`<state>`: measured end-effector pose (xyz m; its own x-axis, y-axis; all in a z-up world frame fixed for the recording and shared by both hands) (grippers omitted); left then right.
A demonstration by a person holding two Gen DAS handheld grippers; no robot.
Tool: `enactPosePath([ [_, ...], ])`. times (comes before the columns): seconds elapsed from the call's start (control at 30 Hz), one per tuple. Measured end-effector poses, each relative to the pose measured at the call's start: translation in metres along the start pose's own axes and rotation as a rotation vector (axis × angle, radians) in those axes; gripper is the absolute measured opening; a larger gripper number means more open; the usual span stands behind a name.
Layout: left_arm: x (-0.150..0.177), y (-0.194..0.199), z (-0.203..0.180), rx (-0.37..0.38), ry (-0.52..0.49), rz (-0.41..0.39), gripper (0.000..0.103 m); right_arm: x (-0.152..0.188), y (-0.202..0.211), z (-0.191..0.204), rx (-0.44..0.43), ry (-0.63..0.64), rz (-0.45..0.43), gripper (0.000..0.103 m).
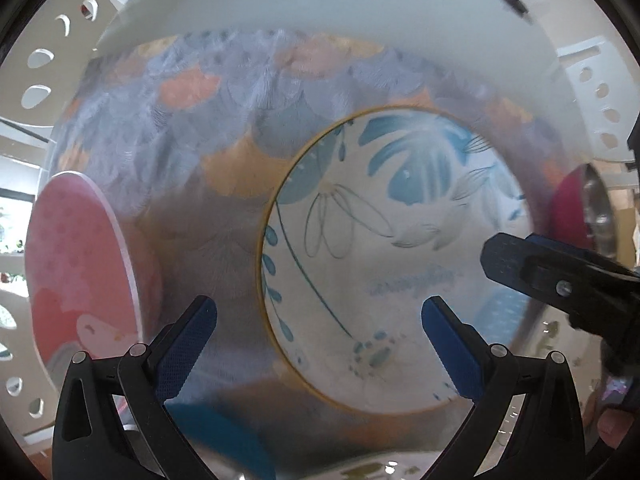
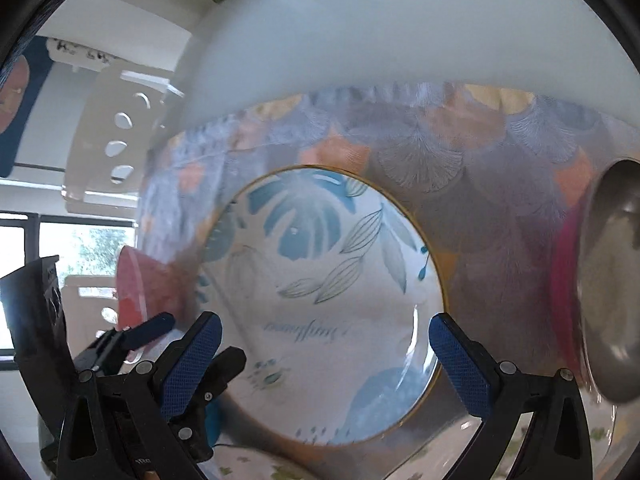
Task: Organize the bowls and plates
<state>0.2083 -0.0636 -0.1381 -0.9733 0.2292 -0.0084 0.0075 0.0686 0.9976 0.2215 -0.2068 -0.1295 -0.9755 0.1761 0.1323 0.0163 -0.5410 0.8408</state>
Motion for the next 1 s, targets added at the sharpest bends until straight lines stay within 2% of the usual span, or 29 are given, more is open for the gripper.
enactPosePath([
  [0.07, 0.001, -0.013, 0.002, -0.011, 0.001, 0.026, 0.102, -0.002, -0.011, 0.001, -0.031, 0.004, 0.018, 0.103],
  [0.13, -0.001, -0.017, 0.002, -0.061, -0.018, 0.013, 0.102, -0.005, -0.014, 0.003, -0.007, 0.024, 0.012, 0.103],
  [0.23, -0.004, -0.019, -0.003, -0.079, -0.038, -0.014, 0.102, -0.010, -0.019, 0.008, 0.033, 0.068, 0.007, 0.103],
  [0.33, -0.008, -0.022, -0.003, -0.110, -0.041, -0.011, 0.102, -0.014, -0.020, 0.007, 0.026, 0.078, -0.010, 0.103],
  [0.37, -0.007, -0.023, -0.005, -0.106, -0.043, 0.002, 0.102, -0.015, -0.020, 0.007, 0.025, 0.081, -0.011, 0.103],
  [0.43, -0.005, -0.023, -0.018, -0.010, -0.053, 0.023, 0.102, -0.014, -0.016, 0.007, 0.022, 0.068, -0.019, 0.103],
  [0.53, -0.005, -0.026, -0.032, 0.079, -0.034, 0.039, 0.102, -0.011, -0.005, 0.001, -0.013, 0.022, -0.035, 0.103],
  [0.63, -0.001, -0.040, -0.033, 0.038, -0.012, 0.069, 0.103, -0.007, 0.001, -0.004, -0.061, -0.015, -0.026, 0.103],
  [0.8, -0.002, -0.036, -0.025, 0.073, 0.015, 0.055, 0.102, -0.002, 0.007, -0.004, -0.054, -0.033, -0.023, 0.103],
  [0.87, -0.002, -0.035, -0.021, 0.074, 0.005, 0.058, 0.102, -0.002, 0.008, -0.013, 0.000, -0.029, -0.012, 0.103],
  [0.93, 0.000, -0.037, -0.019, 0.042, -0.021, 0.069, 0.103, -0.002, -0.004, -0.025, 0.101, -0.004, 0.041, 0.103],
  [1.0, 0.001, -0.037, -0.024, 0.035, -0.018, 0.071, 0.103, -0.001, -0.017, -0.030, 0.109, -0.001, 0.072, 0.103],
])
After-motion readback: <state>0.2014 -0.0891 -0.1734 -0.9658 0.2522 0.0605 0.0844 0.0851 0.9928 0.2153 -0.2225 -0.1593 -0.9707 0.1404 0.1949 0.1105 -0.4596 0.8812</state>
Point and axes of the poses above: each gripper's, at about its wrist camera, not at the fingertips, and y roughly against the way its jaws point, z to its left, x to its underside, the point moved 8 cm from there along -y, roughly the way its jaws point, and after that the axes turned 2 degrees about z, right-handed, at the moved point
